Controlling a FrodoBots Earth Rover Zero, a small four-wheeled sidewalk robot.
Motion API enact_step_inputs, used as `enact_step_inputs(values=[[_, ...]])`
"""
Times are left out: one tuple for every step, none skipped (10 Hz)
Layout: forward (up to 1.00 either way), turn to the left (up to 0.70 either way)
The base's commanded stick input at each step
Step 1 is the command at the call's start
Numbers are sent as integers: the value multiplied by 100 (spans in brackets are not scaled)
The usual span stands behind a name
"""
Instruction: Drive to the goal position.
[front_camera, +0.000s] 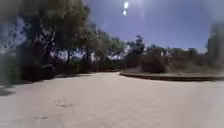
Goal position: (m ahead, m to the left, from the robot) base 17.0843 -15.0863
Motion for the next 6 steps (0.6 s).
enact_step_inputs(values=[[85,0],[85,0],[85,0],[85,0],[85,0],[85,0]])
